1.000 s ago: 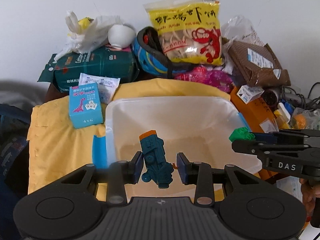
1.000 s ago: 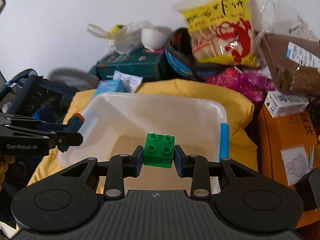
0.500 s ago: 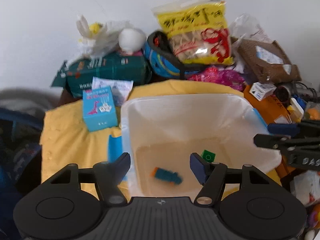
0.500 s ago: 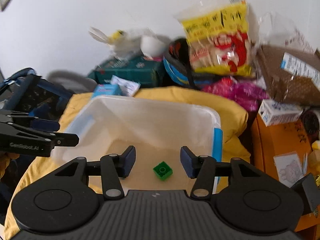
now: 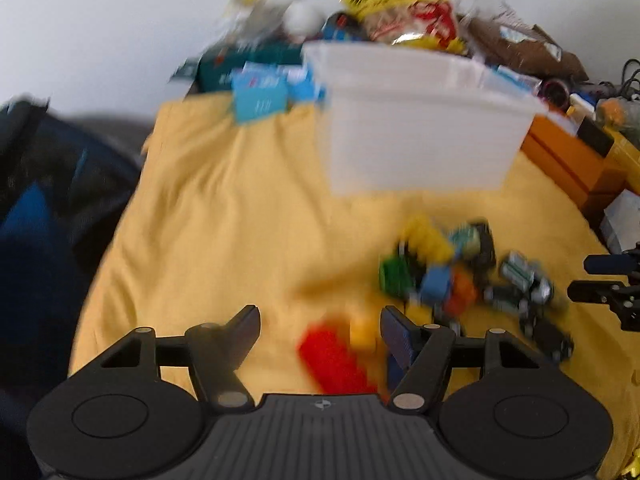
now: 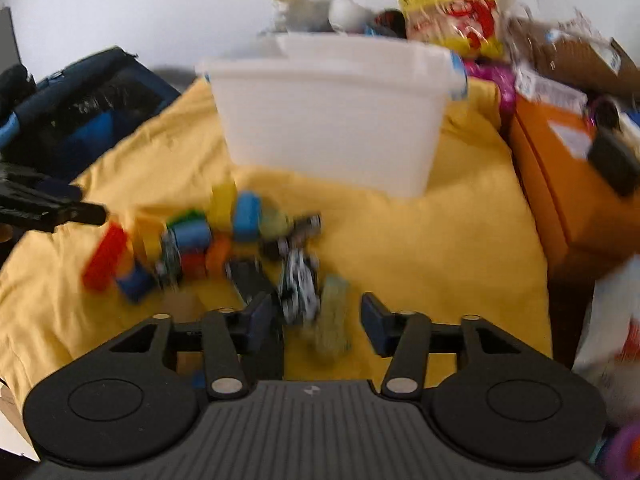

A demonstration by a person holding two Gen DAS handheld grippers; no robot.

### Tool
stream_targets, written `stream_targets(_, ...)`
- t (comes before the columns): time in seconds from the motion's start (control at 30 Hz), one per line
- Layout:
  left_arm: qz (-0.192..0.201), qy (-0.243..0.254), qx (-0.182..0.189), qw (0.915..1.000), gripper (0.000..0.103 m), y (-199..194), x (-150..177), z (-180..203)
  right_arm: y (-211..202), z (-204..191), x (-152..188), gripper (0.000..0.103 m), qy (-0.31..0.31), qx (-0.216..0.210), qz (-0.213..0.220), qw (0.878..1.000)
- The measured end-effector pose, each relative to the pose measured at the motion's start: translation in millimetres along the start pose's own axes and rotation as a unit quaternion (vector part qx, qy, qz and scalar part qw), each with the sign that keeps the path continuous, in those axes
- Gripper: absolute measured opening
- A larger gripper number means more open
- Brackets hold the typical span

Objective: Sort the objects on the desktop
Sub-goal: 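Grasp the olive toy figure with the right gripper while the left gripper grasps the red block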

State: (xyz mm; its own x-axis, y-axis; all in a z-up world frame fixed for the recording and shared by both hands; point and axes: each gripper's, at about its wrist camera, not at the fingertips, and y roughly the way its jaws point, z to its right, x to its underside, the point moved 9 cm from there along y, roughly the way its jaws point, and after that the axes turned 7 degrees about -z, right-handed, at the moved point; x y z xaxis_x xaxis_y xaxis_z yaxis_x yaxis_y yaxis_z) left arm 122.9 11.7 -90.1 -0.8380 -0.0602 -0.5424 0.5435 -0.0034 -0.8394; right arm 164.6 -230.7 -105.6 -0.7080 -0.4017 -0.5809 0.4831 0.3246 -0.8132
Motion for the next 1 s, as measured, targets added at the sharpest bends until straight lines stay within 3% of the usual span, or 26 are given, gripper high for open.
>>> stream_targets(0.17,-0.021,0.003,0.008,0.9997,0.07,10,28,10,8,1,8,0.047,-0.018,0.013,-0.008,1.0)
stream_targets(0.47,-0.03,-0.007,0.014,0.9994,0.069,35,30,12,40,10,6,0.047,0.003,0.01,-0.028,1.0)
stream_targets(0.57,-0.033,-0.017,0.02,0.9991,0.057,39,28,9,47,7,5,0.047,-0.002,0.001,-0.036,0.999)
stream_targets(0.63,-0.038,-0.014,0.03,0.9987,0.05,43,29,9,48,8,5,0.041,0.001,-0.005,-0.037,0.999)
stream_targets(0.7,-0.037,-0.004,0.024,0.999,0.037,43,30,8,43,10,4,0.041,0.01,-0.012,-0.031,0.999)
stream_targets(1.0,-0.011,-0.003,0.035,0.9993,0.034,20,26,4,12,25,4,0.041,0.049,-0.01,0.007,0.999)
